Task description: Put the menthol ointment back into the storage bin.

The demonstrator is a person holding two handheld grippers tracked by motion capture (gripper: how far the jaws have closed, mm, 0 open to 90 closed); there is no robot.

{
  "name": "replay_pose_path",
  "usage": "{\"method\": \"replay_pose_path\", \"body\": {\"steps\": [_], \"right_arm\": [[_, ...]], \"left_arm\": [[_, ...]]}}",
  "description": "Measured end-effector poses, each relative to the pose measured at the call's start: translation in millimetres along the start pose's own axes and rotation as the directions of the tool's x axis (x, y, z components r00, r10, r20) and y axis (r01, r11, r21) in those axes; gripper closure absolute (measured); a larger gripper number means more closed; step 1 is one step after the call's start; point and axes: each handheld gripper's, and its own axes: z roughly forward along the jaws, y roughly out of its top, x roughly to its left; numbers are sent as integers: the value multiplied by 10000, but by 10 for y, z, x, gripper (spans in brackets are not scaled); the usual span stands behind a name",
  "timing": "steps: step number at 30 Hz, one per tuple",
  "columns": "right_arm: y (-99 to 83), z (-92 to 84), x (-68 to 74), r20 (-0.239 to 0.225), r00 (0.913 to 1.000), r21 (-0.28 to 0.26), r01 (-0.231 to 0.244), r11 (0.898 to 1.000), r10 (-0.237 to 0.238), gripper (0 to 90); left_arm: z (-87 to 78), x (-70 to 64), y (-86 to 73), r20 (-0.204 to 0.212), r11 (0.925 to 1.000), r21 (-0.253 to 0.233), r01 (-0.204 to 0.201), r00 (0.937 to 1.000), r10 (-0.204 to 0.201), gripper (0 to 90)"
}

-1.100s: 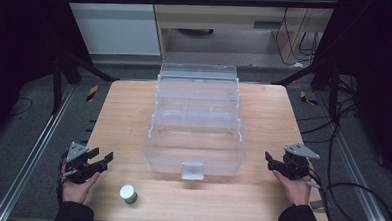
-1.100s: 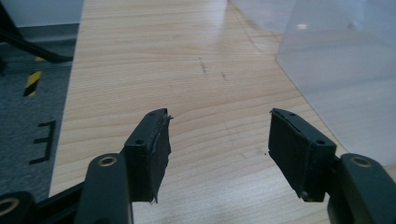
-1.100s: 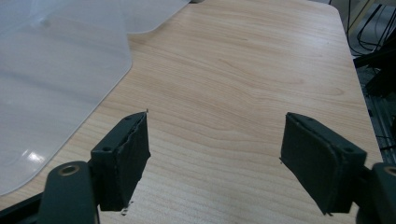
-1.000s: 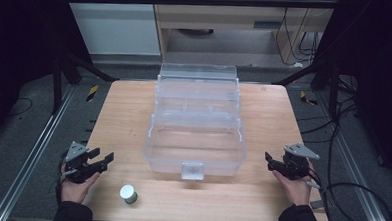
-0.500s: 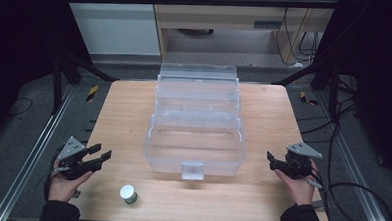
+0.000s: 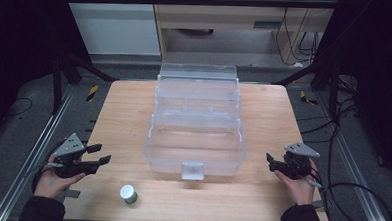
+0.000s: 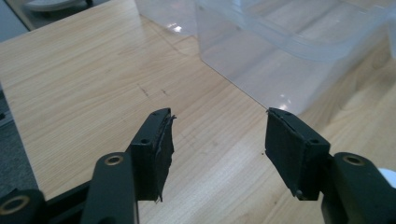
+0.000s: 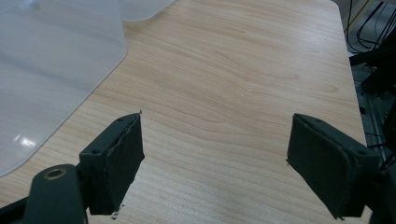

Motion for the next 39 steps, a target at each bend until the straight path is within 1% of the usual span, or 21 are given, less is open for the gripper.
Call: {"method": "replay_pose_path", "body": {"steps": [5, 6, 10, 16, 17, 18, 19, 20, 21, 23, 24, 25, 26, 27, 28, 31, 35, 36, 37, 38, 39], "right_arm": [[-4, 5, 6, -20, 10000, 17, 71, 10000, -71, 184], [-5, 10, 6, 7, 9999, 37, 125, 9999, -125, 183], [-8, 10, 4, 4, 9999, 62, 146, 9999, -146, 182], [-15, 28, 19, -7, 9997, 214, 257, 9994, -257, 176], [-15, 28, 19, -7, 9997, 214, 257, 9994, -257, 176], [-17, 33, 18, -14, 9996, 245, 297, 9993, -297, 174], [-17, 33, 18, -14, 9996, 245, 297, 9993, -297, 174], [-21, 38, 19, -12, 9995, 259, 312, 9992, -312, 173], [-21, 38, 19, -12, 9995, 259, 312, 9992, -312, 173], [-28, 39, 15, -56, 9996, 317, 263, 9991, -262, 172], [-38, 45, 3, -12, 9995, 362, 314, 9989, -314, 172], [-38, 45, 3, -12, 9995, 362, 314, 9989, -314, 172], [-41, 42, 1, -16, 9997, 391, 236, 9990, -236, 172], [-41, 42, 1, -16, 9997, 391, 236, 9990, -236, 172], [-37, 39, -1, -36, 9998, 359, 207, 9991, -206, 172], [-37, 39, -3, -50, 9997, 372, 234, 9990, -233, 172], [-38, 41, -2, -51, 9996, 414, 266, 9988, -264, 170], [-38, 38, -3, -76, 9997, 427, 228, 9988, -225, 170], [-38, 38, -3, -76, 9997, 427, 228, 9988, -225, 170], [-38, 38, -4, -93, 9997, 456, 244, 9987, -240, 170], [-38, 38, -4, -93, 9997, 456, 244, 9987, -240, 170]], "left_arm": [[-40, -22, 53, 398, 9972, 475, -572, 9977, 553, 368], [-58, -36, 84, 533, 9936, 666, -908, 9947, 874, 353], [-95, -48, 136, 814, 9909, 706, -1143, 9908, 1085, 340], [-169, -103, 253, 1369, 9761, 1030, -1912, 9747, 1765, 326], [-169, -103, 253, 1369, 9761, 1030, -1912, 9747, 1765, 324], [-180, -130, 282, 1546, 9698, 1171, -2141, 9685, 1951, 321], [-180, -130, 282, 1546, 9698, 1171, -2141, 9685, 1951, 317], [-189, -167, 310, 1767, 9631, 1296, -2360, 9612, 2118, 315], [-189, -167, 310, 1767, 9631, 1296, -2360, 9612, 2118, 312], [-196, -208, 334, 1986, 9565, 1383, -2569, 9534, 2273, 310], [-198, -246, 353, 2211, 9484, 1501, -2793, 9444, 2431, 308], [-198, -246, 353, 2211, 9484, 1501, -2793, 9444, 2431, 304], [-189, -283, 363, 2375, 9400, 1660, -2982, 9372, 2554, 298], [-189, -283, 363, 2375, 9400, 1660, -2982, 9372, 2554, 290], [-171, -313, 370, 2513, 9309, 1850, -3151, 9309, 2651, 283], [-154, -340, 376, 2682, 9228, 2006, -3288, 9244, 2710, 283], [-115, -387, 398, 3000, 9016, 2307, -3659, 9082, 2919, 285], [-92, -413, 408, 3148, 8941, 2384, -3792, 9011, 2982, 285], [-92, -413, 408, 3148, 8941, 2384, -3792, 9011, 2982, 285], [-70, -442, 418, 3276, 8826, 2483, -3991, 8921, 3112, 285], [-70, -442, 418, 3276, 8826, 2483, -3991, 8921, 3112, 285]]}}
